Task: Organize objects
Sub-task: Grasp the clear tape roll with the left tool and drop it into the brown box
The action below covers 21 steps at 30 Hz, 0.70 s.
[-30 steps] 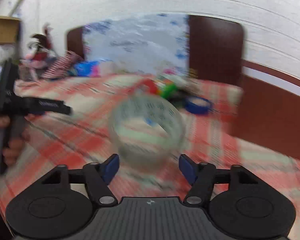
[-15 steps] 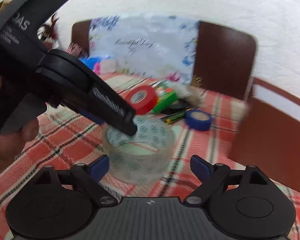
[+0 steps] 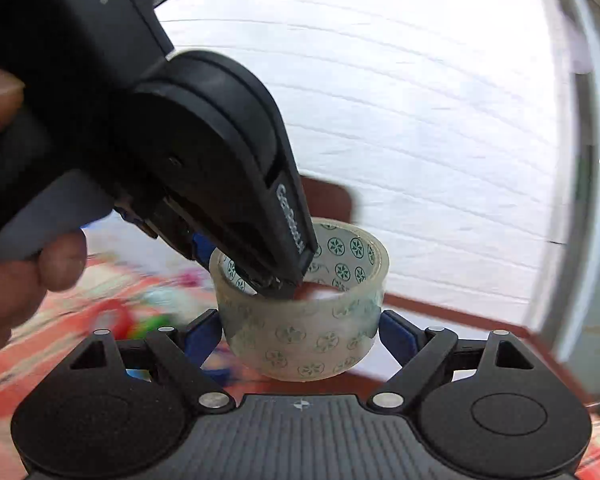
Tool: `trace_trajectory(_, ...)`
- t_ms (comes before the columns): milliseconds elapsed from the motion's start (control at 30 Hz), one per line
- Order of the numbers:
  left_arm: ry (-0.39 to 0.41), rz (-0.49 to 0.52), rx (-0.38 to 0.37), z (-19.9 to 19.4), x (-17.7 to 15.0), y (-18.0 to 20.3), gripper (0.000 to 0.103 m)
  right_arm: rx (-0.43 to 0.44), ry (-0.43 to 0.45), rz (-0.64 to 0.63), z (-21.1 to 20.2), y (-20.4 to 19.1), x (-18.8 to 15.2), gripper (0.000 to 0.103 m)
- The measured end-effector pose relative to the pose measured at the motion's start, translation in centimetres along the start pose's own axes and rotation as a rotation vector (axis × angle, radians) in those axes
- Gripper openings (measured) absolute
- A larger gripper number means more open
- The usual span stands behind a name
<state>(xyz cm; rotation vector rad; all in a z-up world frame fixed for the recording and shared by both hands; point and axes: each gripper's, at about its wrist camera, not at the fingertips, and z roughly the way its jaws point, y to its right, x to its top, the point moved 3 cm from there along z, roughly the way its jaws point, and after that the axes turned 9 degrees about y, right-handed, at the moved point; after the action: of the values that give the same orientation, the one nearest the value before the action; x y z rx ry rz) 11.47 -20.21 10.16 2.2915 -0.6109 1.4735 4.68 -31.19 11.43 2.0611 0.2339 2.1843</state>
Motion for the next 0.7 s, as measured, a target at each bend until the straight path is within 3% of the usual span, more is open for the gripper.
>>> trace_trajectory(100,-0.043,-0.007,-0.074,4.1,1.1,3.3,0.027,-0.102,-0.034,0.015,1.5,4.3,-0.9,0.085)
trace_trajectory(267,-0.055,0.076,-0.134,8.6,1.4,9.2,0.028,-0.229,-0.1,0.053,3.4,10.4,-3.1,0.085)
trace_trajectory(433,-0.089,0.106,-0.071,10.9,0.4,10.6,0.041,-0.274,-0.094,0.084,3.6,12.5,-4.5,0.093)
trace_trajectory(700,-0.06,0.157,0.017,8.0,0.6,8.7,0.049,-0.269,-0.033,0.114,1.0,10.5,-4.0,0.091)
